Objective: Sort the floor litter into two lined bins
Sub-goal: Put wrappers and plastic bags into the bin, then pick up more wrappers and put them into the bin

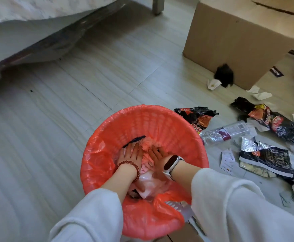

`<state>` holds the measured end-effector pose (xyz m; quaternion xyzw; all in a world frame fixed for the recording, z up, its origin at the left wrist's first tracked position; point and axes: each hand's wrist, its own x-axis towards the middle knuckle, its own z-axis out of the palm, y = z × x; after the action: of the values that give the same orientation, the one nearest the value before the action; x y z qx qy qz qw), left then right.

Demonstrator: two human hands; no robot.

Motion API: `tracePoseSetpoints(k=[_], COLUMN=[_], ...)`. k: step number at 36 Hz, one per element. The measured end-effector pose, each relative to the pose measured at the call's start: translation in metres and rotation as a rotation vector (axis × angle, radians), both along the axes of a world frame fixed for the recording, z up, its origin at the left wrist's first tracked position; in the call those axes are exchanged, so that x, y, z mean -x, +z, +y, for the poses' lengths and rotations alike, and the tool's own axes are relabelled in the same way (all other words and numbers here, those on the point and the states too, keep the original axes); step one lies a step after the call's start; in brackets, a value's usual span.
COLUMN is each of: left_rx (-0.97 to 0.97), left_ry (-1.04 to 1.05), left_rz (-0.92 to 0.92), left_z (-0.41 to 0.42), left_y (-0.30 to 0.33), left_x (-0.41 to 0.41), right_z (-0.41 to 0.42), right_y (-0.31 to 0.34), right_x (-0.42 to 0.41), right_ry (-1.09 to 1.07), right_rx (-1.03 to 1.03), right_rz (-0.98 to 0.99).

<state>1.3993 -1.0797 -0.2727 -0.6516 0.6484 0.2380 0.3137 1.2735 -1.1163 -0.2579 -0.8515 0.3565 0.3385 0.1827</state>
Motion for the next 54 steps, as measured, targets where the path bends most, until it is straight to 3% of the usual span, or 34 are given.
tracePoseSetpoints(k=[4,7,16,20,24,27,32,38,42,46,50,54], left_rx=[-0.065,0.028,0.921,1.079,1.001,0.836,0.557,0.268,0.193,0.16,0.142,0.115], left_ry=[-0.029,-0.014,0.216,0.099,-0.086,-0.204,-0.194,-0.207,-0.256,-0.426,-0.65,-0.676], left_rz=[0.101,0.213,0.667,0.796,0.862,0.923,0.988,0.917,0.867,0.715,0.498,0.429], left_z=[-0.011,-0.023,-0.044,-0.055,-0.057,-0.047,-0.007,0.061,0.09,0.099,0.096,0.093], left_y=[0.04,0.078,0.171,0.185,0.175,0.151,0.086,0.0,-0.035,-0.049,-0.062,-0.081], left_x=[-0.01,-0.013,0.056,0.137,0.242,0.318,0.411,0.464,0.487,0.518,0.549,0.56], right_z=[-0.007,-0.017,-0.02,-0.012,0.006,0.031,0.098,0.193,0.247,0.28,0.281,0.267], right_y=[0.027,0.07,0.175,0.189,0.179,0.155,0.092,0.004,-0.038,-0.073,-0.088,-0.092], right_x=[0.003,0.014,0.099,0.176,0.274,0.348,0.447,0.519,0.546,0.56,0.571,0.586], right_ry=[-0.044,-0.046,-0.351,-0.6,-0.825,-1.025,-1.34,-1.656,-1.682,-1.488,-1.54,-1.695], right_rx=[-0.013,-0.076,0.241,0.327,0.441,0.489,0.488,0.557,0.624,0.496,0.521,0.642], right_rz=[-0.084,-0.208,-0.876,-0.979,-0.986,-0.933,-0.874,-0.763,-0.601,-0.448,-0.532,-0.526])
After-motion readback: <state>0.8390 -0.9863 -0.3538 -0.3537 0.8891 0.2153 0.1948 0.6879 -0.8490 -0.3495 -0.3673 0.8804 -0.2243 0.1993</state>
